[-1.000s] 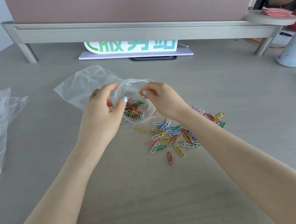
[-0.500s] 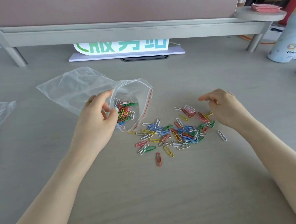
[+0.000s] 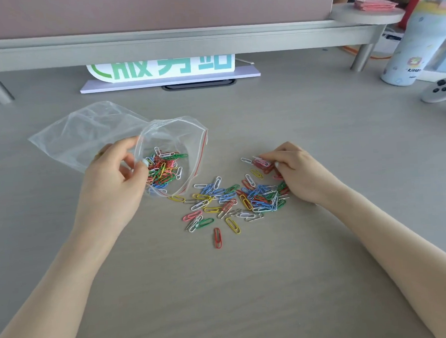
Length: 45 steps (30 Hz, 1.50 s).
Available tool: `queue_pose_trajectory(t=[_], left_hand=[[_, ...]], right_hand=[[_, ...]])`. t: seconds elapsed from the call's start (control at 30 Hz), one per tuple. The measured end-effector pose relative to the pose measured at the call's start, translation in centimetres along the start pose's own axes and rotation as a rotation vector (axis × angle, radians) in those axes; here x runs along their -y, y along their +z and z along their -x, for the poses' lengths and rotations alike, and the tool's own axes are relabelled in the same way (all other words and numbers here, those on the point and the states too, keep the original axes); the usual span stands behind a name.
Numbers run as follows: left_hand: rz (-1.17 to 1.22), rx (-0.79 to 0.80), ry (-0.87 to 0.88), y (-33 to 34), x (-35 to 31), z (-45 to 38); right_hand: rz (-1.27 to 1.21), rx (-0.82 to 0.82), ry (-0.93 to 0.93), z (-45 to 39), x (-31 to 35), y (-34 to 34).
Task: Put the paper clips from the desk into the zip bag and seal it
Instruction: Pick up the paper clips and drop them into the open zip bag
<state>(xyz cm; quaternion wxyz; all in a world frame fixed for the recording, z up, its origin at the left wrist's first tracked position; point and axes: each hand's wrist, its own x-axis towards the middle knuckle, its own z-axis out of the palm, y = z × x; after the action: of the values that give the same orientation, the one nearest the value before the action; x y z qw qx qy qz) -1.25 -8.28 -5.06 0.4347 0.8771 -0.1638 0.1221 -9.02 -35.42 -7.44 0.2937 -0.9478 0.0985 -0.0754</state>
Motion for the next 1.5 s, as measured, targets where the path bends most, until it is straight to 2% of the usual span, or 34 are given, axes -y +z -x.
queue_pose_trajectory(t=[0.2,0.33,0.43,0.7,0.93,1.5], left_hand=[[-0.021,-0.006,0.021,0.1,-0.1,0.1],[-0.020,-0.008,0.011,0.2,-0.1,0.1],[-0.023,-0.006,0.007,0.2,-0.2,0.1],[-0.029,0.002,0.002,0.2,-0.3,0.2],[-0.019,0.006,-0.007,0.1,-0.5,0.3],[0.001,-0.008,-0.021,-0.3,-0.9,0.4]], right_hand=[[-0.038,0.049,0.003,0.2,1.0,0.0],[0.199,0.202,-0.043,1.0,1.6,-0.3],[0.222,0.244,-0.080,1.4,1.9,-0.3],[-0.079,0.137,-0.100,1.0,1.7,0.4],[-0.121,0.072,-0.093,1.1,1.7,0.4],[-0.358,0.043,-0.001,1.6,2.0,0.0]])
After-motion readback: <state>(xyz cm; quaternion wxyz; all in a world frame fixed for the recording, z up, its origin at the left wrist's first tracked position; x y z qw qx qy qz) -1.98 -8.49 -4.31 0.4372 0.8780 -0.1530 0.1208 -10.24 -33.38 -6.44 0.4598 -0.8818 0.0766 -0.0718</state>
